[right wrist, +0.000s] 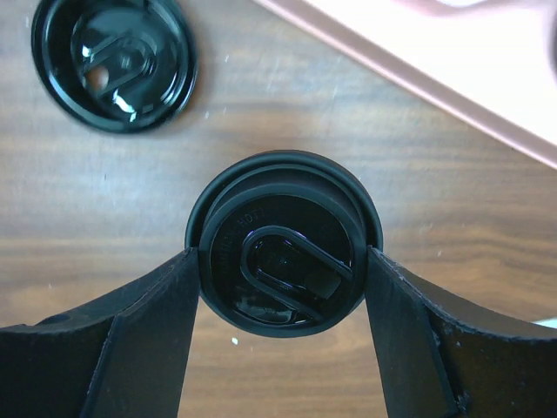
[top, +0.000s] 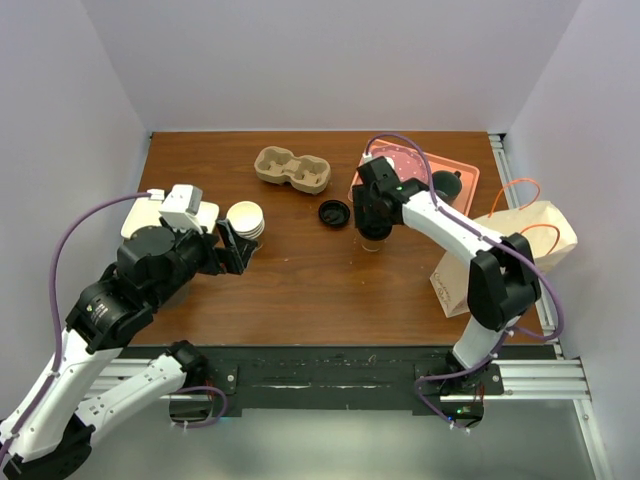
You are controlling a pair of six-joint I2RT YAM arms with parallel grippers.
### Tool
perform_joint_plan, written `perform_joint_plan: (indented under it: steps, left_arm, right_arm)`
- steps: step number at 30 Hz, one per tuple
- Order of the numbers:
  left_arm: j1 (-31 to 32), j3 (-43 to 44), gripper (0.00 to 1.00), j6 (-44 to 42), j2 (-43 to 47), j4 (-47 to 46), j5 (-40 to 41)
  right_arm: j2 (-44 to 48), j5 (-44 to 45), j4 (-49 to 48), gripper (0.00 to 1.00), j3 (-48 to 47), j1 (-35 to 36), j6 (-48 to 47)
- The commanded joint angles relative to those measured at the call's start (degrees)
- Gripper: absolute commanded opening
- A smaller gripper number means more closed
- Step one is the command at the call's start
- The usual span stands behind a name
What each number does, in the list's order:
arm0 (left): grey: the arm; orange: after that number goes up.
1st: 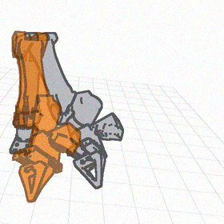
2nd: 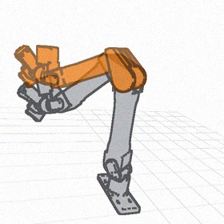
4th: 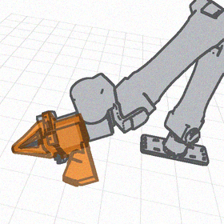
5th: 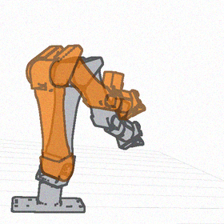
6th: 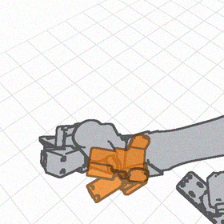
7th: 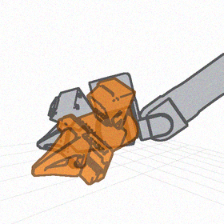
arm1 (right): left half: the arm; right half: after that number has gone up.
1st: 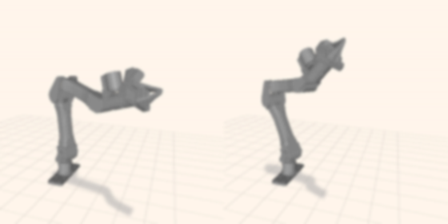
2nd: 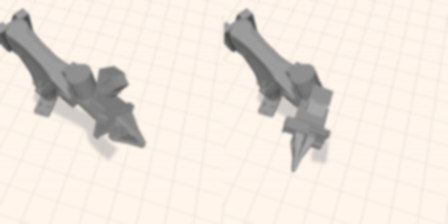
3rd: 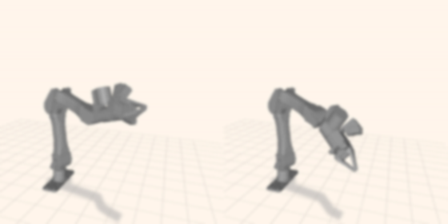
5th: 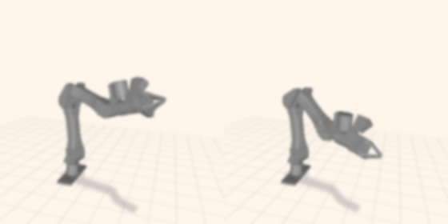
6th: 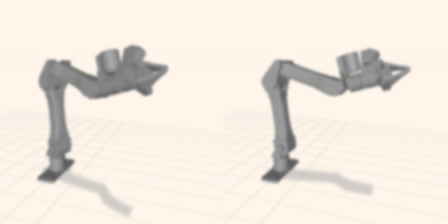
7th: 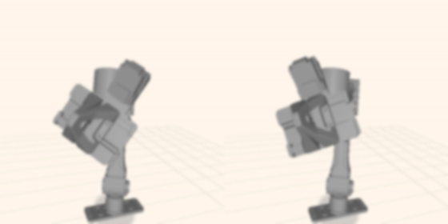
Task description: Pack the takeout coffee
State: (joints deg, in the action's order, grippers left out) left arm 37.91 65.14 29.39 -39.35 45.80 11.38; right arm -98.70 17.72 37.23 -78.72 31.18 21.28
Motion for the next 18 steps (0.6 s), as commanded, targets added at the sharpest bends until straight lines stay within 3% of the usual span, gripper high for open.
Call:
perform_joint_plan:
  steps: [1, 5, 12, 18]
  left_arm:
    - [-0.2, 2.1, 1.0, 0.6, 0.2, 0.7, 1.5]
    - [-0.2, 2.6, 1.0, 0.6, -0.1, 1.3, 1.8]
    - [-0.2, 2.9, 1.0, 0.4, -0.5, 0.2, 3.2]
    - [-0.2, 3.1, 1.0, 1.3, -2.6, -2.7, 0.1]
  right_arm:
    - [-2.4, -0.6, -0.8, 0.69, -0.9, -2.2, -1.4]
    - [-2.6, -0.6, -1.0, 0.73, -1.3, -2.8, -1.2]
    - [-0.5, -2.6, 5.3, 0.95, -9.1, -2.9, -1.0]
    - [2.2, -3.0, 17.5, 0.96, -21.4, -2.9, -1.1]
